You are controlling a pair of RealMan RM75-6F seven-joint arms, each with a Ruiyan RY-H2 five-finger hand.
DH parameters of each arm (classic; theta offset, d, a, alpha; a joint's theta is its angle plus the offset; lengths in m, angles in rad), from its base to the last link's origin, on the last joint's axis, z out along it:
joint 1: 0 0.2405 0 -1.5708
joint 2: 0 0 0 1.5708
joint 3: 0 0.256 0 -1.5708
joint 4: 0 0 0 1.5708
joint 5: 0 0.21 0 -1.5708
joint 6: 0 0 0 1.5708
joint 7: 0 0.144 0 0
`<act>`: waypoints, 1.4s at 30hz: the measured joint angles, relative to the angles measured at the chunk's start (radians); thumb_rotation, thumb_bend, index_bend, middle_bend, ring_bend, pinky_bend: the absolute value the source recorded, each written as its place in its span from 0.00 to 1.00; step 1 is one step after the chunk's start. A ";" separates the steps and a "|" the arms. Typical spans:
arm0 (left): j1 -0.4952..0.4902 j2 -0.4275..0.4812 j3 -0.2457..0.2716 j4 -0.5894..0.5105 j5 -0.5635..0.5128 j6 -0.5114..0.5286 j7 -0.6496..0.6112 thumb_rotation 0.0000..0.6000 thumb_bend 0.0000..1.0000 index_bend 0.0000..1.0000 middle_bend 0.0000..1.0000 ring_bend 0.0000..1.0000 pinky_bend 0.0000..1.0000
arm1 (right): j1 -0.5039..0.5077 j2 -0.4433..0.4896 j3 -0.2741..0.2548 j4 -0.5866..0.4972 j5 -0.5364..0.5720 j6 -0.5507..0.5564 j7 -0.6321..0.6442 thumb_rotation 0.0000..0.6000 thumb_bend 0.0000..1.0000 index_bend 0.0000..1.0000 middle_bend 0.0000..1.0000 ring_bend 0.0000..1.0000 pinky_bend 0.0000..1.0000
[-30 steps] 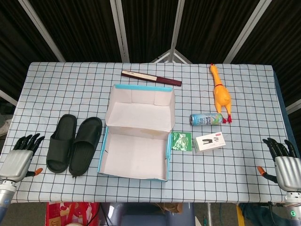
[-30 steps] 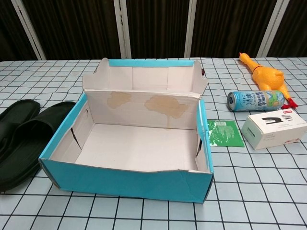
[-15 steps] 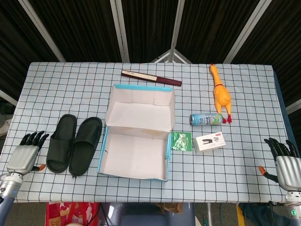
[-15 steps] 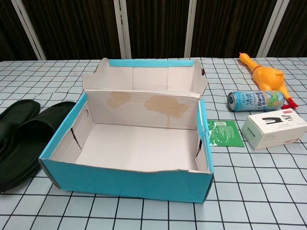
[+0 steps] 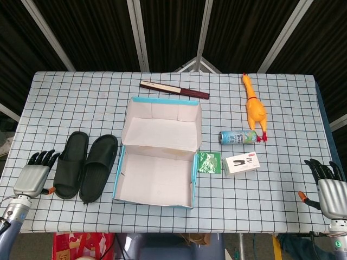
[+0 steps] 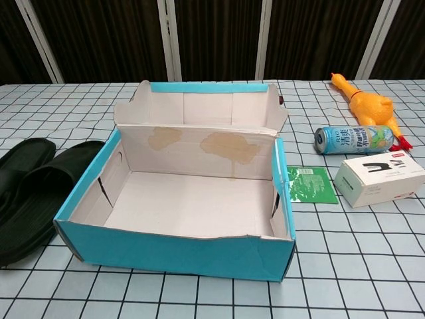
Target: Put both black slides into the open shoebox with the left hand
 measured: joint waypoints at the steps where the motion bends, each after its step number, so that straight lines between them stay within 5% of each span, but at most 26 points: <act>1: -0.002 -0.003 0.000 0.004 0.000 -0.001 -0.001 1.00 0.16 0.09 0.00 0.00 0.03 | 0.001 0.000 0.000 -0.001 0.003 -0.003 0.000 1.00 0.23 0.18 0.16 0.20 0.08; 42: -0.046 -0.082 0.004 0.035 -0.053 -0.018 0.108 1.00 0.27 0.21 0.00 0.00 0.03 | 0.000 0.009 -0.001 -0.006 0.008 -0.008 0.013 1.00 0.23 0.18 0.16 0.20 0.08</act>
